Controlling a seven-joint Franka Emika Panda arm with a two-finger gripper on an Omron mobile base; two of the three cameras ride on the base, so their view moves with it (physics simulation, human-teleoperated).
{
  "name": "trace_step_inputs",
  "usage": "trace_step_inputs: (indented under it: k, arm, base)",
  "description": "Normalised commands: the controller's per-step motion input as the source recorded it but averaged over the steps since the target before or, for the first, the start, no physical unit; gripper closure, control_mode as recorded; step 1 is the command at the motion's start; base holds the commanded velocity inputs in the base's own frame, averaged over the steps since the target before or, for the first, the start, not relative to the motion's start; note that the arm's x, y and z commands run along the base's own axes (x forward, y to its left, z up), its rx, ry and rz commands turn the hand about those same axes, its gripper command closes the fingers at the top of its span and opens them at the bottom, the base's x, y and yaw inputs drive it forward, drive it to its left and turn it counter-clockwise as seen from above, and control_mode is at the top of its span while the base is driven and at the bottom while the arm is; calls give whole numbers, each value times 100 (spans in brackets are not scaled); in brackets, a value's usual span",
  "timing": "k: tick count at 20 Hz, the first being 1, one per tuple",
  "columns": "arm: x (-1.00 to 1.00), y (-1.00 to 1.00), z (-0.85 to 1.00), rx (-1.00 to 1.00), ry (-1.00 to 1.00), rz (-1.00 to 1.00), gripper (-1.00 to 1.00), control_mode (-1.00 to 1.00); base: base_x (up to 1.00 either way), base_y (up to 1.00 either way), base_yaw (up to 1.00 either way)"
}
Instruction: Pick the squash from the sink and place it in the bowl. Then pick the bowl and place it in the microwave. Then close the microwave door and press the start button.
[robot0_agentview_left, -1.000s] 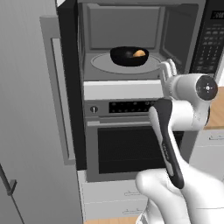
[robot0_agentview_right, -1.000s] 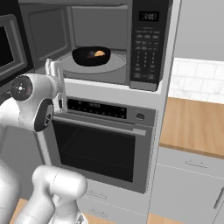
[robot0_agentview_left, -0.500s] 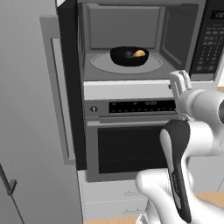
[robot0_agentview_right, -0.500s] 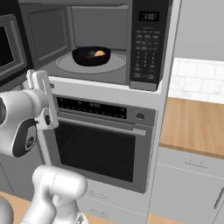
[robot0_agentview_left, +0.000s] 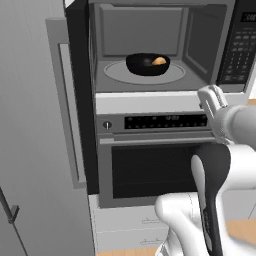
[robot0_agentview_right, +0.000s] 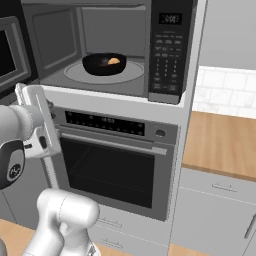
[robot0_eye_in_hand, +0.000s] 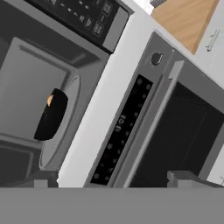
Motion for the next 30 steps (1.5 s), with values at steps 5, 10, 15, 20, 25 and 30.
trace_step_inputs:
  k: [5, 10, 15, 20, 25, 30]
  arm:
    - [-49, 0, -26, -7, -9, 0, -100, -100]
    - [-17, 9, -55, -15, -5, 0, -100, -100]
    - [0, 7, -70, -19, -9, 0, -100, -100]
    - [0, -20, -45, -8, -28, 0, -100, -100]
    - [30, -41, 1, -8, -19, -5, -100, -100]
    - [21, -41, 25, -43, -6, -26, -100, -100]
  base:
    - [0, 0, 0]
    - [0, 0, 0]
    - [0, 0, 0]
    - [0, 0, 0]
    - [0, 0, 0]
    - [0, 0, 0]
